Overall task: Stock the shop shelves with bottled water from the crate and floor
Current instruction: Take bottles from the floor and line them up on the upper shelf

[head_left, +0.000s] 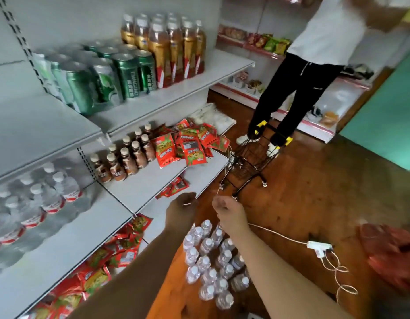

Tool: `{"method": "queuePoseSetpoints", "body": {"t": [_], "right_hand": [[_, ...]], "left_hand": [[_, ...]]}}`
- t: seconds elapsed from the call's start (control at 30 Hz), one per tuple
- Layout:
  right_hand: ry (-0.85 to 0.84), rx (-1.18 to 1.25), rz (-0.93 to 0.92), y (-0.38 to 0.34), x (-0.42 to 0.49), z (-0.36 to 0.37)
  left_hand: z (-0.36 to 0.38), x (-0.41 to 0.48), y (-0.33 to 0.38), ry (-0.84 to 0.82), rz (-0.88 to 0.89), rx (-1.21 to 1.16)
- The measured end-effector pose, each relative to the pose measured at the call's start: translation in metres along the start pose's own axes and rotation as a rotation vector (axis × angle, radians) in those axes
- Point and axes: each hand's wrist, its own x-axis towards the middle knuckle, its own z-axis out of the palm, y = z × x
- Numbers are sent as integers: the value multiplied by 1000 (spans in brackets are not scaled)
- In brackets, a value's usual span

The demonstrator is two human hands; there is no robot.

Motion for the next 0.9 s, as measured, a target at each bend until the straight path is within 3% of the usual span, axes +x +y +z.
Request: {"method": "queuePoseSetpoints", "body": {"t": [0.2,0.43,0.77,0.9], "right_hand": [[30,34,170,70,-8,-54],[47,2,245,126,-6,-75],[200,43,408,164,-31,-26],[339,88,465,193,-51,26]], "left_hand": [[72,-13,-12,-144,-34,144],[116,-10,-44,-245,-56,275],[101,16,-100,-516,6,325],[72,31,-169,-590,-60,322]]}}
